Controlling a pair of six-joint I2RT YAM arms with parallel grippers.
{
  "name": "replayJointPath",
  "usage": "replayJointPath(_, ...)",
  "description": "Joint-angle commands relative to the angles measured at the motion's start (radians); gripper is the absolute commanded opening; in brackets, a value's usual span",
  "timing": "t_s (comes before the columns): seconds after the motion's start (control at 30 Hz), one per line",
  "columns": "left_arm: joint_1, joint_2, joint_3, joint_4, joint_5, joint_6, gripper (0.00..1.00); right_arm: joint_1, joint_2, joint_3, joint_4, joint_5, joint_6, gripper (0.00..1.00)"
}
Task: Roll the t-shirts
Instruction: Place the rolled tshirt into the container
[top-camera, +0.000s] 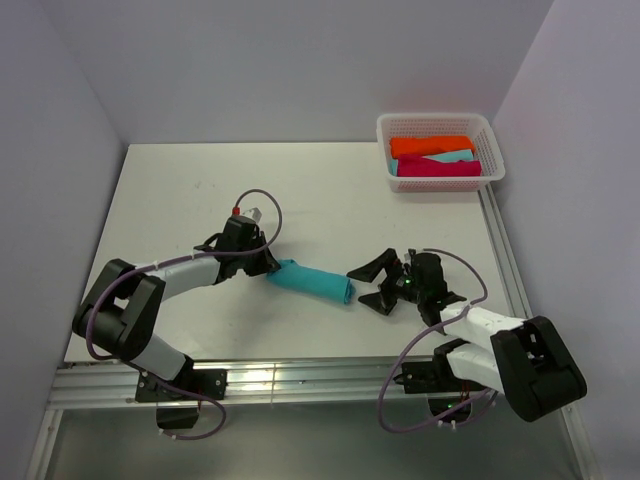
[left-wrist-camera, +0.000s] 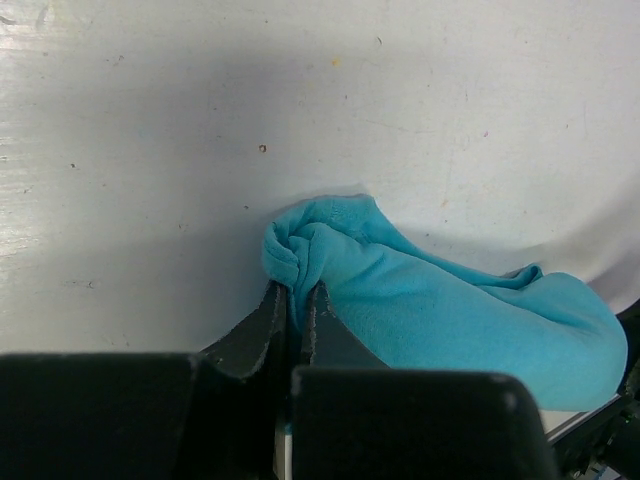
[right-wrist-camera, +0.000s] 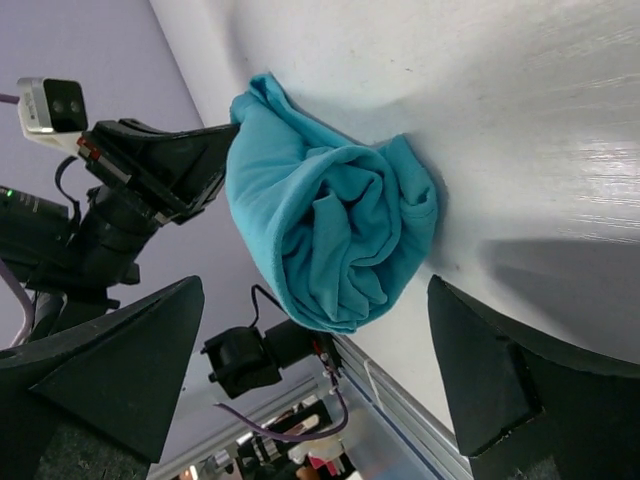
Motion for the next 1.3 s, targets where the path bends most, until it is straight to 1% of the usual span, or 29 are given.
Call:
replayJointPath(0.0, -0.008, -0.006, 0.005, -0.023, -0.039, 0.029, 0.0, -0.004, 0.008, 0.008, 0.024, 0.025, 0.005, 1.0)
replayJointPath(0.03, -0.008, -0.01, 0.003, -0.023, -0.042, 0.026, 0.0, -0.002, 0.002, 0.017, -0.031, 0.036, -0.01, 1.0)
replayJointPath(0.1, -0.008, -0.015, 0.0, -0.023, -0.047, 0.024, 0.0, 0.004, -0.007, 0.028, -0.059, 0.065, -0.012, 1.0)
replayJointPath(0.33, -0.013, -0.017, 0.0, -0.026, -0.052, 0.018, 0.0, 0.042, 0.082, 0.032, 0.011, 0.074, 0.008, 1.0)
replayJointPath(0.6, -0.016, -0.029, -0.009, -0.027, -0.059, 0.006, 0.0, 0.085, 0.174, 0.063, 0.034, 0.096, -0.009, 1.0)
replayJointPath(0.63, -0.017, -0.03, -0.008, -0.029, -0.061, 0.006, 0.0, 0.085, 0.182, 0.066, 0.03, 0.1, -0.015, 0.98)
replayJointPath(0.7, -0.017, -0.03, -0.011, -0.029, -0.062, 0.004, 0.0, 0.087, 0.186, 0.071, 0.016, 0.115, -0.027, 0.89)
replayJointPath(0.77, -0.019, -0.033, -0.011, -0.029, -0.064, 0.003, 0.0, 0.09, 0.185, 0.072, 0.007, 0.137, -0.04, 0.84)
replayJointPath(0.87, -0.02, -0.029, -0.006, -0.029, -0.065, 0.001, 0.0, 0.088, 0.208, 0.069, 0.017, 0.14, -0.047, 0.81)
replayJointPath(1.03, -0.022, -0.023, -0.001, -0.03, -0.065, -0.003, 0.0, 0.094, 0.264, 0.069, 0.088, 0.129, -0.032, 0.81)
replayJointPath(1.2, -0.027, -0.023, 0.002, -0.037, -0.07, -0.005, 0.0, 0.123, 0.295, 0.092, 0.073, 0.154, -0.05, 0.81)
replayJointPath(1.27, -0.027, -0.023, 0.002, -0.038, -0.072, -0.003, 0.0, 0.131, 0.303, 0.101, 0.072, 0.16, -0.054, 0.78)
